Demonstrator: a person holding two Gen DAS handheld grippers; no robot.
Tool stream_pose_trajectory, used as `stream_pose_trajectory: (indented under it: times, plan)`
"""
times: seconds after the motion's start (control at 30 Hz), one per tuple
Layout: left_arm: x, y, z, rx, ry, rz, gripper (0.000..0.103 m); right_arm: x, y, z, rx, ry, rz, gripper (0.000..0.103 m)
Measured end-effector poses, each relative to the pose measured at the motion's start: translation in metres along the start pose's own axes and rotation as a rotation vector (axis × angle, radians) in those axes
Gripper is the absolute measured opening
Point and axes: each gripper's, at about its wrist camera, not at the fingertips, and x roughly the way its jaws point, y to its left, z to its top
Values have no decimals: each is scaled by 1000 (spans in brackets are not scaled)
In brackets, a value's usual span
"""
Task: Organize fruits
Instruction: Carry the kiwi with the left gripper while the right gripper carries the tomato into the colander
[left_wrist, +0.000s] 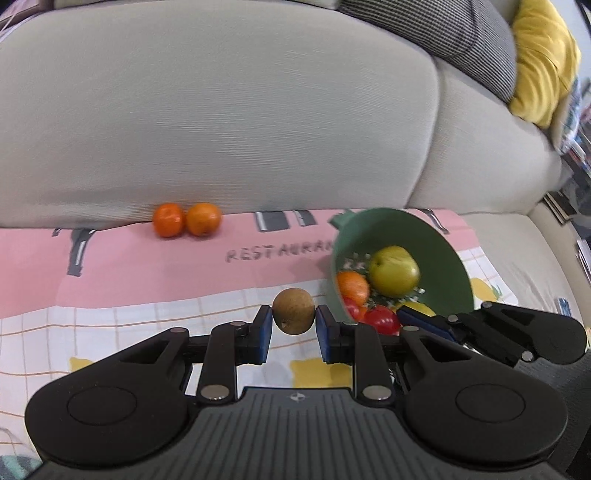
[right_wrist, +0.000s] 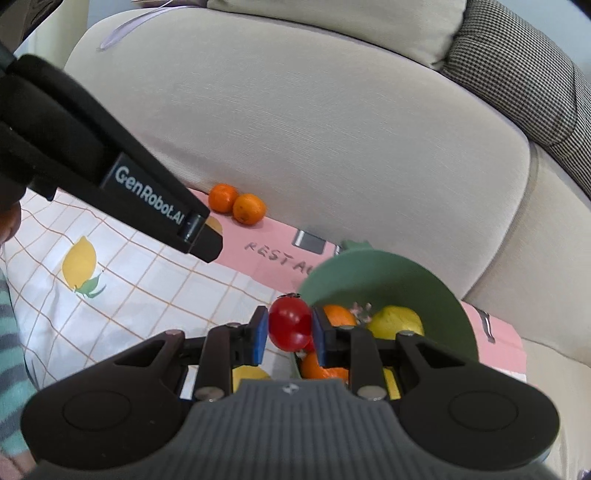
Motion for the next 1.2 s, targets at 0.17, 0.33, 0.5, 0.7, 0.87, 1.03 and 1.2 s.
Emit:
stream_pose_trajectory:
  times: [0.17,0.33,0.5,0.7,0.87,1.03,1.2]
  plan:
    - [6,-21,-3,40,15,-20,28,-3,-14,-6,-3,11,-15,21]
    - [15,-39,-3,79,31,-36,28,1,-26,-9,3,18,-33,21]
    - [27,-51,-1,114,51,-44,28,7,-37,-11,0,29,-49,21]
    - [44,-58,1,129,86,-44,28,16,-47,-12,-29,59,-49,21]
    - [58,-62,3,136,109,-45,28,25,-55,-11,-77,73,-55,21]
    - [72,-65,6,139,131,-46,28,37,-67,-10,-89,88,-55,21]
    - [84,-64,7,137,155,-45,28,46,-72,-13,-87,106,-52,21]
